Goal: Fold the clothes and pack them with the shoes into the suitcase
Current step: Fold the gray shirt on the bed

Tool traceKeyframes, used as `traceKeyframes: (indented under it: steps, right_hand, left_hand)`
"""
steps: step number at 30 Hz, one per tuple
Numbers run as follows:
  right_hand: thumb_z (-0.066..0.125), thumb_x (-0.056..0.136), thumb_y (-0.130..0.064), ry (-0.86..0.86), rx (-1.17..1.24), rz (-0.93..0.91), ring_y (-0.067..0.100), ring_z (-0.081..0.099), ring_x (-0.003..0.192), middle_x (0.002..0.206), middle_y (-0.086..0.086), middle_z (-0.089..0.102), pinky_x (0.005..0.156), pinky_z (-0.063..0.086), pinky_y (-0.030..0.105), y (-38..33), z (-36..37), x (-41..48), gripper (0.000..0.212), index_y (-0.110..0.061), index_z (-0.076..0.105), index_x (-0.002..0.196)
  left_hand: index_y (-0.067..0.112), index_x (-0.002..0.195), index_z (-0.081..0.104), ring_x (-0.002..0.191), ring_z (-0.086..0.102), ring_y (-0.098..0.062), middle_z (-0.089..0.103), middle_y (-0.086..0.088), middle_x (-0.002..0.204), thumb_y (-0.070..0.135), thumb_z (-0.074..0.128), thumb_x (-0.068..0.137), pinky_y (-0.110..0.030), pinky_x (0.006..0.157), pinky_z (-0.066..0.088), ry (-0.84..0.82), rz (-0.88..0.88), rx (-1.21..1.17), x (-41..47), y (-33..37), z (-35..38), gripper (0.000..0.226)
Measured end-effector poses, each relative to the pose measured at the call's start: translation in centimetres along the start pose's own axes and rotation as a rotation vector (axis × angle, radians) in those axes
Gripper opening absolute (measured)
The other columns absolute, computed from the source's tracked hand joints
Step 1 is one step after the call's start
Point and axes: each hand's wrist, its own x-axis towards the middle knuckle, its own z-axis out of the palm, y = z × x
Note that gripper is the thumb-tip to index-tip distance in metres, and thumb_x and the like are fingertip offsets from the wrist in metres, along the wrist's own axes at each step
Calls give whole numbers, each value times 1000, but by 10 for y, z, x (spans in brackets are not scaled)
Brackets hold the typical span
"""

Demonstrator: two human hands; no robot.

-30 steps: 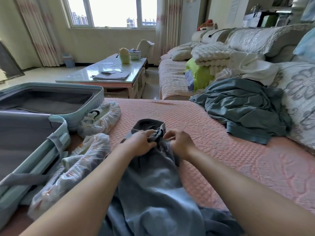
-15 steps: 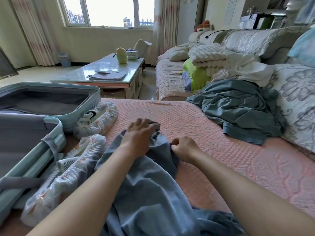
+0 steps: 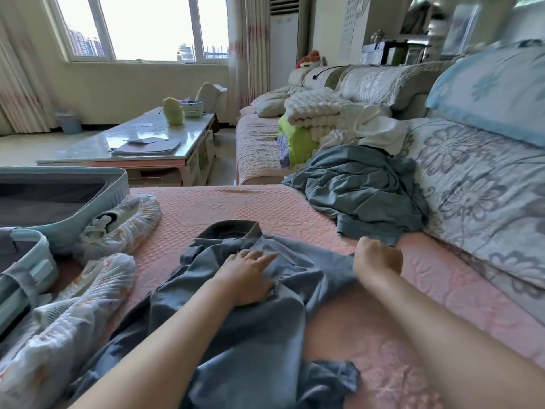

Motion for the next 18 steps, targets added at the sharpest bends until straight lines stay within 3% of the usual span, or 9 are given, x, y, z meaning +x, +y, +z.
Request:
traceKeyframes:
  steps: [3,7,11,15,18]
  right_hand:
    - [50,93,-24,-34,-163,-255,28,49,128,137,8,49,103,39,38,2,14,-2,44,-18,45,137]
    - [44,89,-14,-117,96,-507,26,44,132,141,5,49,110,32,38,-22,17,1,53,-25,48,140]
    - [41,101,-32,-244,289,-453,34,54,126,141,14,56,105,43,41,-50,21,11,44,-24,45,144]
    - [46,101,-48,-217,222,-479,33,51,129,143,10,53,104,41,42,-68,30,22,52,-23,43,146]
    - [51,100,-40,-154,235,-503,32,61,113,124,10,64,91,46,38,-73,38,32,29,-22,58,121]
  left_hand:
    - [44,149,32,145,27,-26,29,2,159,58,41,94,-46,118,27,-204,-31,-52,5,12,11,58]
    - [34,121,64,115,56,-24,62,1,128,41,42,98,-37,96,47,89,-56,-43,19,16,2,33]
    - [23,131,58,122,47,-26,55,-4,130,21,48,97,-38,102,41,271,-105,-149,38,0,-10,36]
    - [12,135,48,126,43,-30,51,-11,131,12,45,94,-41,104,41,143,-244,-92,59,-21,-7,41]
    - [12,135,46,127,47,-31,51,-11,137,24,44,100,-41,99,42,38,-348,67,76,-30,-2,37]
